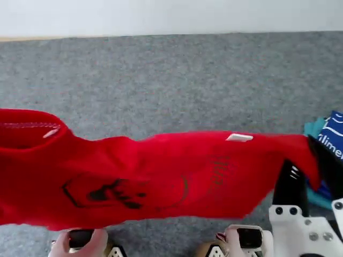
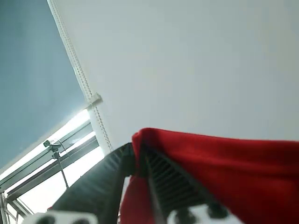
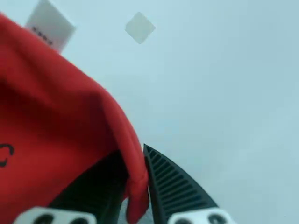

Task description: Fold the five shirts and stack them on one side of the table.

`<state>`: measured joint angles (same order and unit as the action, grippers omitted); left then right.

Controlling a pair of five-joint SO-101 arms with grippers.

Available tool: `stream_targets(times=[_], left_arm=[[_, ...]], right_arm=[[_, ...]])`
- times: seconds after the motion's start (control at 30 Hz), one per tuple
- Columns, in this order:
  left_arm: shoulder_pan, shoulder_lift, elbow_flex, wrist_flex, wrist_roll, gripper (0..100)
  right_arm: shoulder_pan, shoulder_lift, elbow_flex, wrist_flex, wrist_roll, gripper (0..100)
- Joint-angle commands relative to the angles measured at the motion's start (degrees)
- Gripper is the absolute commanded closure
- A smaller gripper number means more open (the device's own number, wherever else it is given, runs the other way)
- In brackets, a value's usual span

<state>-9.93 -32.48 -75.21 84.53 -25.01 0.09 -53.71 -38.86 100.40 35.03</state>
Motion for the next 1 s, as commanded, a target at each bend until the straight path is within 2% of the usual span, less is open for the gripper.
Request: stream_targets(times=[0.0,0.3,0.43,0.57,0.73,0.97], left_arm=[[-0.7,0.6,0.0,-0.1,-0.4,100],[-0.5,0.7,0.6,7.9,-0.4,100],[-0.4,0.6,7.3,11.9,-0.4,100],[-0.4,0.7,17.8,12.4,-0.3,100],[-0.4,0.6,36.7,3.8,-0.1,100],[4.1,0.6,63.5,-15.7,1.6,100]], right_arm=[[0.6,0.4,1.6,2.2,0.4,98.8],[0.4,0.4,7.5,1.9,0.4,98.8],[0.1,0.4,13.5,-0.1,0.3,98.7],[0.1,0.4,22.9,-6.9,0.3,98.7],[-1.0,0.4,37.0,-19.2,0.3,98.7],[-4.4,0.4,59.6,-40.3,0.7,98.7]])
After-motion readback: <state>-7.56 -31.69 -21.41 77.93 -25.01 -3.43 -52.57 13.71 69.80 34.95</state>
